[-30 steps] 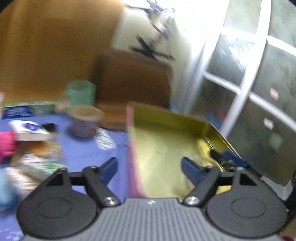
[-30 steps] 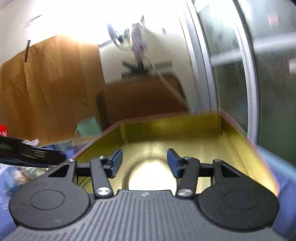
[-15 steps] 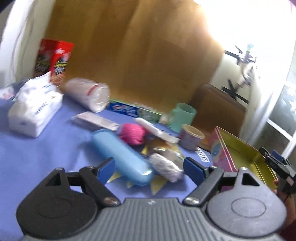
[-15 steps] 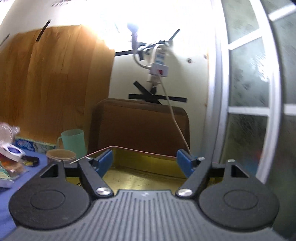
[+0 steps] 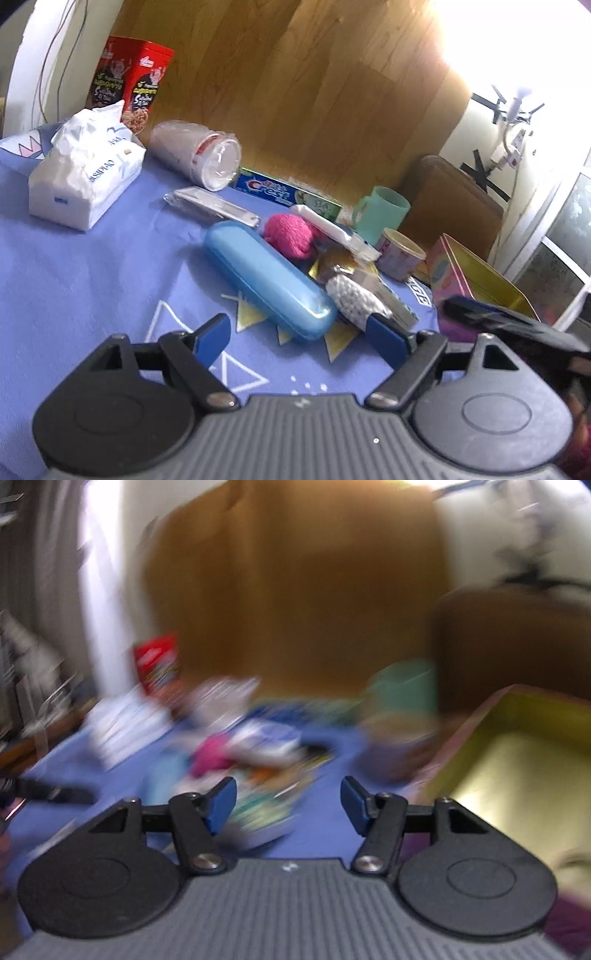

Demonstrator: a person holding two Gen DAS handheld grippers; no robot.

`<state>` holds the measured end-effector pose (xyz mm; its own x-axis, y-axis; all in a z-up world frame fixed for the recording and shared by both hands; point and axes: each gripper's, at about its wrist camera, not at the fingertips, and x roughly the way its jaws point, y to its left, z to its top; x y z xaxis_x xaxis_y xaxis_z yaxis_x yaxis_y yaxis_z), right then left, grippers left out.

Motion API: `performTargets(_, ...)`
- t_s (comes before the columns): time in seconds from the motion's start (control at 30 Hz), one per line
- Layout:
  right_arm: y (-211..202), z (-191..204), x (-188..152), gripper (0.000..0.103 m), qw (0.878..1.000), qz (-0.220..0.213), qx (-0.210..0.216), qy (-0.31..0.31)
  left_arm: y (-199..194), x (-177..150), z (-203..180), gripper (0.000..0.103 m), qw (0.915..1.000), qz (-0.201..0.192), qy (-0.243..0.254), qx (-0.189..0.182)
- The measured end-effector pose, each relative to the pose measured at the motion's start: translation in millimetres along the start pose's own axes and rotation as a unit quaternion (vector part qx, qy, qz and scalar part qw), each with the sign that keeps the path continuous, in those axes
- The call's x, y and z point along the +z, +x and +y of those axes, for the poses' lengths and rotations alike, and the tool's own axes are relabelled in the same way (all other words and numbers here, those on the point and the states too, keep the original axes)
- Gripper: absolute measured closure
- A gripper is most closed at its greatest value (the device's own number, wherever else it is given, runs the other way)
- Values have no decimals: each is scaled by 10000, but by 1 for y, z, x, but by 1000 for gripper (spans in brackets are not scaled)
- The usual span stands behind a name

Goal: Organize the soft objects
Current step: 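Grasp the green patterned box with the left tool and place it in the tin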

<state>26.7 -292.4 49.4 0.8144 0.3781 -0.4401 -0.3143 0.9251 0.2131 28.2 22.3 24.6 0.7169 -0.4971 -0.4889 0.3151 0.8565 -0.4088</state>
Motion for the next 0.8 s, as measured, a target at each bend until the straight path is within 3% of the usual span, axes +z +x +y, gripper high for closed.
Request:
performTargets(0.17, 43, 17, -2, 38, 9978, 490, 89, -427, -5, -6, -5, 20, 9998, 84, 63, -158)
performTargets(0.2, 46, 23, -7, 48, 9975, 544, 73, -436, -5, -7, -6, 20, 9997, 100, 66, -199)
performTargets(0.23, 50, 24, -8, 69, 9972, 607, 71, -438, -4, -7, -8, 20, 9996, 116, 77, -228)
performTargets(0.33, 43, 30, -15, 76, 9976, 587, -60, -374, -1, -9, -13, 20, 9993, 170, 153, -310)
performTargets(0.47, 9, 50, -38, 77, 9974, 376, -360, -507, 3, -12, -22, 20, 9975, 312, 263, -569)
performTargets(0.63, -36, 56, -71, 72, 9879, 521, -673, -1293, 15, -22, -44, 20, 9903, 677, 521, -1093)
performTargets(0.67, -44, 56, -77, 71, 9874, 598, -679, -1297, 19, -24, -50, 20, 9884, 761, 574, -1180)
performTargets(0.73, -57, 53, -85, 56, 9902, 701, -601, -1046, 29, -29, -62, 20, 9846, 936, 675, -1315)
performTargets(0.8, -63, 49, -90, 55, 9932, 704, -533, -754, 40, -33, -75, 20, 9816, 1083, 767, -1373)
